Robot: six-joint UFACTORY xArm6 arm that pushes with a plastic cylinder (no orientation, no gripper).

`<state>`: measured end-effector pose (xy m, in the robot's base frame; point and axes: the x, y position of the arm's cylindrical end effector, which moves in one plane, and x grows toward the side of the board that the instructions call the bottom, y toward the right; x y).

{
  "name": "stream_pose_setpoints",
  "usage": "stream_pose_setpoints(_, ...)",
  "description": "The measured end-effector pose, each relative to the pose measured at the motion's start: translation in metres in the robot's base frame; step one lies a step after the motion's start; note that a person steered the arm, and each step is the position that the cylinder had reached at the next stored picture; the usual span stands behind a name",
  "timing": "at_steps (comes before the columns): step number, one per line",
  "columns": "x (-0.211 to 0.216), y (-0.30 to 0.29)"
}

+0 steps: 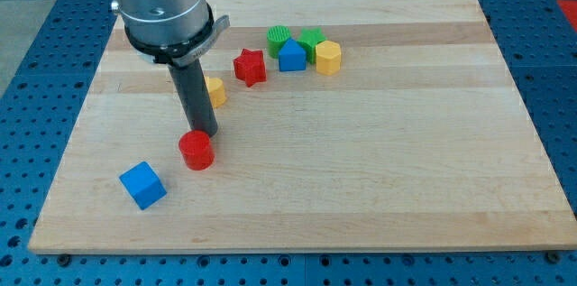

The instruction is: Move the yellow blocks into the red circle

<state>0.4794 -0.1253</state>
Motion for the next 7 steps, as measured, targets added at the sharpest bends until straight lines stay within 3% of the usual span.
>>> stream_pose_setpoints(3,0.04,0.0)
stream_pose_setpoints(7,-0.084,0.049)
